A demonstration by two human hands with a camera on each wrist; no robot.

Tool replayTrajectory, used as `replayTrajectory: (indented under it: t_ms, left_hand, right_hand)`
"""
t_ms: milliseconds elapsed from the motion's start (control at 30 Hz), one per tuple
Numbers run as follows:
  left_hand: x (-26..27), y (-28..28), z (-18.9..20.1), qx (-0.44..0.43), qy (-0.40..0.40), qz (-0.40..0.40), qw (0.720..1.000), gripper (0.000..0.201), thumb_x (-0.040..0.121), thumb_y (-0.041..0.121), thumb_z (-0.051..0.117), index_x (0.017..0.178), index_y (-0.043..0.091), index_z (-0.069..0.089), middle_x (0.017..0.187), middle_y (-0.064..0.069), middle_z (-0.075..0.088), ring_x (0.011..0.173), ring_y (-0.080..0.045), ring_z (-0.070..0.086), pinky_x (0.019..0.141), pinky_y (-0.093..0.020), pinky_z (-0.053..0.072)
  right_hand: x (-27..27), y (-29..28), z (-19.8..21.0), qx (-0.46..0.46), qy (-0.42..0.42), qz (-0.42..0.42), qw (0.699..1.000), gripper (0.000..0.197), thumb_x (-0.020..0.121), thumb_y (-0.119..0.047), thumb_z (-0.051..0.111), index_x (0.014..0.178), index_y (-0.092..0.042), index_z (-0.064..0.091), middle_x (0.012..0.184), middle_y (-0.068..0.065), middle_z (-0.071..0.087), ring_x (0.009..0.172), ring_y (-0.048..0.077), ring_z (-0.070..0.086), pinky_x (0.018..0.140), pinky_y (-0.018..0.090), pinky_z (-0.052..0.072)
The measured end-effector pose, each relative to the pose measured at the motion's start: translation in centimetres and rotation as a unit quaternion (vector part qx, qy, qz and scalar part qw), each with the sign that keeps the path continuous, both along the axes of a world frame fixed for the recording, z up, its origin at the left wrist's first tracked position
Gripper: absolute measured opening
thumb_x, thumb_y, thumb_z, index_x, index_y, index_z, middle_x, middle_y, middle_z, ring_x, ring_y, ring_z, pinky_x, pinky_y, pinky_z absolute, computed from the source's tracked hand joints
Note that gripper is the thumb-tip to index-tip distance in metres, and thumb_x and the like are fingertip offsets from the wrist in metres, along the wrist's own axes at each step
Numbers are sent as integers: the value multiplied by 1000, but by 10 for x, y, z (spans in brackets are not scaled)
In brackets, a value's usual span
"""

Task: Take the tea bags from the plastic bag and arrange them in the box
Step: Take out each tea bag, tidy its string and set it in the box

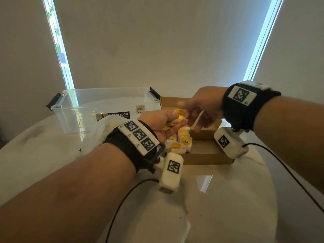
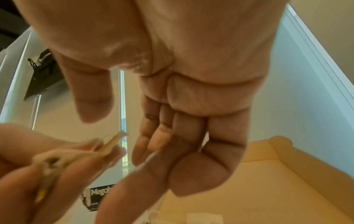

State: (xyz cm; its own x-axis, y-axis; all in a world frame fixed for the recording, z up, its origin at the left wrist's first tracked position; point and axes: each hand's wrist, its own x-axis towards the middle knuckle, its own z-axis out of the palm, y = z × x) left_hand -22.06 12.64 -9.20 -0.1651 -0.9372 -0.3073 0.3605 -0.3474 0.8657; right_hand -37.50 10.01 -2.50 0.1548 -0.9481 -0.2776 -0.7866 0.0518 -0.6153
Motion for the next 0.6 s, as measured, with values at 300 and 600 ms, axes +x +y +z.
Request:
replayTrajectory:
  t_ms: [300,600]
  left_hand:
    - [-2,8,6,-23,48,-16,998,23,100,13,53,118,1,61,106,-19,70,86,-26,75,66,-29,63]
    - [-2,8,-7,-44,-84,-41,995,29,97,19,59,122,4,64,88,-9,68,58,-9,64,48,-18,50]
  right_hand:
    - [-6,8,-1,-138,-25,44,989,16,82,-26,81,94,-18,76,78,-3,78,69,12,75,73,29,60]
    - [-17,6,7,-135,-13,49,990,17,84,-22,79,97,-14,74,78,0,78,69,15,76,77,31,60]
